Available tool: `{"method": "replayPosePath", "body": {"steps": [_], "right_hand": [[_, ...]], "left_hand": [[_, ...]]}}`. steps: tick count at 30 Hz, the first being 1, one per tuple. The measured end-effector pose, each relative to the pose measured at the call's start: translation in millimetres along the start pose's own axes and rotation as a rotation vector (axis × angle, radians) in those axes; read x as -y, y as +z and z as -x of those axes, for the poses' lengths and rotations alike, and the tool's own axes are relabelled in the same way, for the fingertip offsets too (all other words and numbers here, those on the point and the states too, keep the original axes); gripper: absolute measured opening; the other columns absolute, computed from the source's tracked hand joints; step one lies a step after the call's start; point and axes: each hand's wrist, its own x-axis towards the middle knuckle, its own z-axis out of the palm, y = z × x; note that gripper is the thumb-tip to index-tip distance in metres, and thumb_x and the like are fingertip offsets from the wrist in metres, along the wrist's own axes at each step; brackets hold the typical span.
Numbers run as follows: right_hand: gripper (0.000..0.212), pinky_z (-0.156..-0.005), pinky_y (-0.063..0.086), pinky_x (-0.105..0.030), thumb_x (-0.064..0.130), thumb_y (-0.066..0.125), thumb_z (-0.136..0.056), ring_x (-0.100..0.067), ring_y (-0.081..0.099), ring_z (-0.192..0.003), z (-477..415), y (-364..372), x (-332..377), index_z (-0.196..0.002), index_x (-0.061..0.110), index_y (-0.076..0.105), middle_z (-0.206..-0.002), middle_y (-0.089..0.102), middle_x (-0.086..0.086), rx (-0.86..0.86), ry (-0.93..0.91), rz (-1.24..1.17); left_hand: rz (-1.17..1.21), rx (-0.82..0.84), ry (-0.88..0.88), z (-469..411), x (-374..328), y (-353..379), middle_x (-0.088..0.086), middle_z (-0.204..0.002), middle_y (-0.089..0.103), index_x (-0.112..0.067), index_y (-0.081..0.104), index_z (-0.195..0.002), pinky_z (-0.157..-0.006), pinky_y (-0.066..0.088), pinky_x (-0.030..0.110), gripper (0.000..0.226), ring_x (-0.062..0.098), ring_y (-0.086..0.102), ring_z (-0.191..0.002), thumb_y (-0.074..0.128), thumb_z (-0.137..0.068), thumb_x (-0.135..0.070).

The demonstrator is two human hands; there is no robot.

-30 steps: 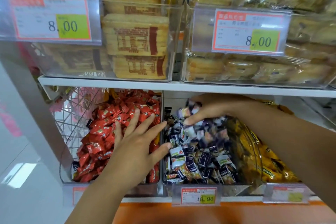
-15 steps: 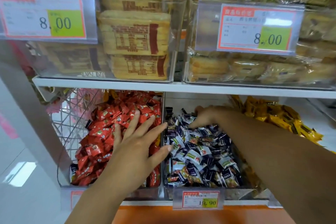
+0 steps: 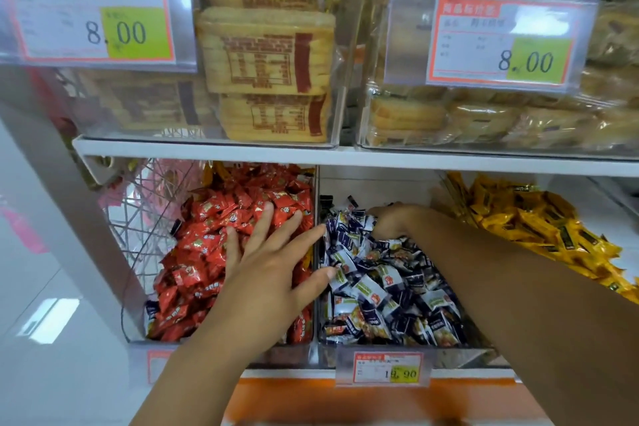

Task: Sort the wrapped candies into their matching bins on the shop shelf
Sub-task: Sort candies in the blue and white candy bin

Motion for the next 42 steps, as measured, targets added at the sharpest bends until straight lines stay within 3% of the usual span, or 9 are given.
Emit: {"method": "replayPosePath", "body": {"steps": [10,13,15,18,21,24,27,31,42], "right_hand": [[0.072,-0.081,0.043,-0.028,0.015,0.073,-0.079,-0.028,0.050,-0.117,20,-14,-20,-0.143,0.013,0.039,-0.138,0.047,-0.008,-0.196,-0.056,-0.493],[0.007,-0.063,0.043,-0.020,0.014,0.064,-0.086,-0.017,0.050,-0.072,34,-40,-30,-0.086,0.011,0.058,-0.087,0.056,-0.008,-0.194,-0.099,-0.650],[0.034,-0.059,0.049,-0.017,0.014,0.055,-0.092,-0.013,0.042,-0.049,45,-54,-27,-0.059,0.014,0.049,-0.058,0.046,-0.005,-0.117,-0.152,-0.718],[0.022,-0.087,0.052,-0.031,0.038,0.061,-0.090,-0.016,0.063,-0.093,57,-57,-19,-0.103,0.021,0.063,-0.112,0.065,-0.004,0.030,-0.202,-0.648],[0.067,-0.097,0.042,-0.033,0.053,0.054,-0.087,-0.023,0.040,-0.130,75,-54,-14,-0.146,0.029,0.031,-0.152,0.033,-0.002,0.092,-0.302,-0.604],[0.071,-0.084,0.054,-0.038,0.055,0.056,-0.085,-0.026,0.046,-0.124,91,-54,-20,-0.146,0.032,0.030,-0.151,0.034,-0.002,0.171,-0.328,-0.575],[0.065,-0.105,0.040,-0.047,0.044,0.066,-0.085,-0.022,0.038,-0.133,95,-33,-22,-0.141,0.038,0.036,-0.154,0.028,0.001,0.207,-0.329,-0.156],[0.108,-0.112,0.030,-0.046,0.044,0.077,-0.074,-0.030,0.011,-0.145,84,21,-7,-0.150,0.041,0.000,-0.160,-0.006,0.001,0.218,-0.300,0.126],[0.068,-0.092,0.042,-0.028,0.034,0.075,-0.080,-0.023,0.050,-0.120,69,-29,-38,-0.139,0.028,0.042,-0.144,0.043,-0.004,-0.221,-0.267,0.000]], "left_hand": [[0.044,0.030,-0.028,-1,-9,-6,-0.027,-0.154,-0.003,-0.057,0.019,-0.140,-0.112,-0.025,0.045,0.065,-0.003,-0.036,-0.134,0.026,-0.078,-0.074],[0.042,0.036,-0.031,-1,-10,-5,-0.027,-0.155,-0.003,-0.056,0.018,-0.141,-0.112,-0.025,0.045,0.063,-0.001,-0.035,-0.135,0.027,-0.081,-0.073],[0.046,0.034,-0.031,0,-10,-6,-0.026,-0.155,-0.002,-0.056,0.019,-0.141,-0.111,-0.025,0.045,0.061,-0.001,-0.035,-0.135,0.030,-0.084,-0.075],[0.059,0.022,-0.034,0,-11,-7,-0.024,-0.156,0.000,-0.055,0.021,-0.141,-0.112,-0.024,0.046,0.056,0.000,-0.033,-0.137,0.040,-0.089,-0.063],[0.074,0.020,-0.033,-1,-12,-7,-0.024,-0.156,0.000,-0.056,0.022,-0.140,-0.113,-0.022,0.047,0.055,0.001,-0.031,-0.138,0.043,-0.089,-0.061],[0.074,0.012,-0.029,0,-11,-7,-0.024,-0.156,0.001,-0.056,0.024,-0.140,-0.113,-0.022,0.046,0.056,0.001,-0.031,-0.138,0.043,-0.088,-0.062],[0.077,0.004,-0.025,-1,-11,-7,-0.024,-0.156,0.000,-0.055,0.025,-0.140,-0.113,-0.022,0.046,0.056,0.001,-0.031,-0.138,0.044,-0.088,-0.061],[0.065,0.010,-0.025,-2,-11,-7,-0.025,-0.156,-0.002,-0.055,0.023,-0.141,-0.113,-0.023,0.047,0.055,0.001,-0.032,-0.138,0.044,-0.090,-0.059],[0.079,-0.011,-0.019,-3,-9,-6,-0.027,-0.155,0.001,-0.057,0.026,-0.138,-0.113,-0.023,0.044,0.053,-0.001,-0.029,-0.138,0.049,-0.089,-0.056]]}}
